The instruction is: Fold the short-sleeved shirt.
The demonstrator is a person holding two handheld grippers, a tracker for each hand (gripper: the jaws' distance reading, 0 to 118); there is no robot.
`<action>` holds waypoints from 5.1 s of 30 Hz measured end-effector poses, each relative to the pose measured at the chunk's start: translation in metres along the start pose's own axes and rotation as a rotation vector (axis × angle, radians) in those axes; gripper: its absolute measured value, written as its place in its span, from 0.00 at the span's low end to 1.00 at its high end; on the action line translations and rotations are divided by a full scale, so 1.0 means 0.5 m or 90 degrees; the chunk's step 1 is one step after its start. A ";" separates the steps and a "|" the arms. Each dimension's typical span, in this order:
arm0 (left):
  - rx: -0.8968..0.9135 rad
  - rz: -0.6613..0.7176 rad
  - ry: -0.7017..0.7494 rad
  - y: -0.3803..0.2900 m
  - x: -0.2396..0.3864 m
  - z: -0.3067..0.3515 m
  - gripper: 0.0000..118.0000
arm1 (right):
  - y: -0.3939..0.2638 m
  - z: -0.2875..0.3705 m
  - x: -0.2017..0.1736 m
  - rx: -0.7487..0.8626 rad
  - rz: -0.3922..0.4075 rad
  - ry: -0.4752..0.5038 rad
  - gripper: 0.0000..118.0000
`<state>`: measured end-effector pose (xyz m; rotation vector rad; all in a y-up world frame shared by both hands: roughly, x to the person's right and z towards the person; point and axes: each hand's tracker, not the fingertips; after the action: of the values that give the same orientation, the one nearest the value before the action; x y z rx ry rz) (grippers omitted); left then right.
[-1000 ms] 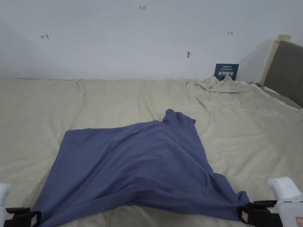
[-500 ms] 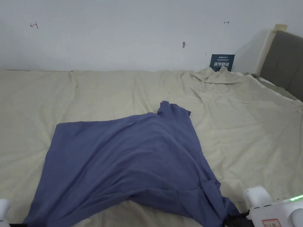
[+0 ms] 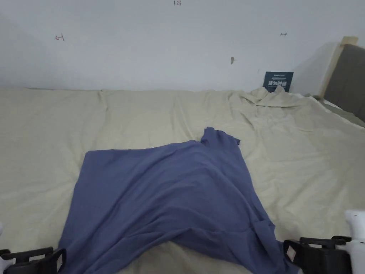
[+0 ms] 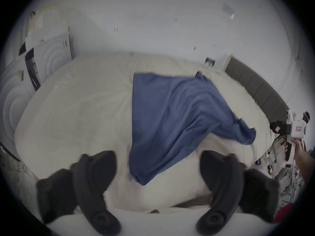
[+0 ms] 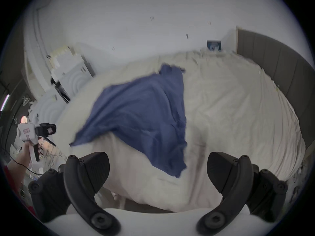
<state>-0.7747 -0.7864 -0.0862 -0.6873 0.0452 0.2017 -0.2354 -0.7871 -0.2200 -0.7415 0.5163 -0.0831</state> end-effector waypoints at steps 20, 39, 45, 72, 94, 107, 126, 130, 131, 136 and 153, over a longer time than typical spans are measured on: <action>0.004 0.043 0.063 -0.050 -0.034 0.047 0.00 | -0.035 0.046 -0.182 0.147 0.062 0.002 0.06; -0.226 0.052 0.059 -0.110 -0.082 -0.257 0.91 | -0.024 -0.017 -0.193 0.082 0.021 0.055 0.06; -0.256 0.030 0.078 -0.100 -0.071 -0.285 0.97 | -0.027 -0.029 -0.190 0.069 0.011 0.060 0.06; -0.247 -0.027 0.113 -0.042 -0.038 -0.209 0.05 | -0.052 -0.157 0.072 -0.147 0.103 -0.055 0.59; -0.218 0.002 0.088 -0.011 -0.028 -0.184 0.05 | -0.066 -0.193 0.055 -0.166 0.124 -0.024 0.14; -0.208 0.031 0.059 0.026 -0.046 -0.150 0.05 | -0.021 -0.122 0.113 -0.162 0.016 0.007 0.14; -0.300 0.143 0.062 0.251 -0.109 -0.421 0.05 | 0.275 -0.420 0.129 -0.231 -0.082 -0.072 0.14; -0.300 0.146 0.078 0.267 -0.116 -0.486 0.05 | 0.306 -0.491 0.145 -0.227 -0.118 -0.102 0.14; -0.298 0.148 0.080 0.270 -0.119 -0.495 0.05 | 0.311 -0.503 0.146 -0.226 -0.116 -0.115 0.14; -0.275 0.186 0.086 0.280 -0.133 -0.530 0.05 | 0.333 -0.536 0.148 -0.198 -0.089 -0.143 0.14; -0.210 0.149 0.156 0.298 -0.158 -0.529 0.96 | 0.320 -0.516 0.175 -0.041 -0.137 -0.134 1.00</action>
<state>-0.8753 -0.8551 -0.3754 -1.0338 0.3345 0.3538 -0.2992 -0.8514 -0.5228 -0.8564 0.2387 -0.1871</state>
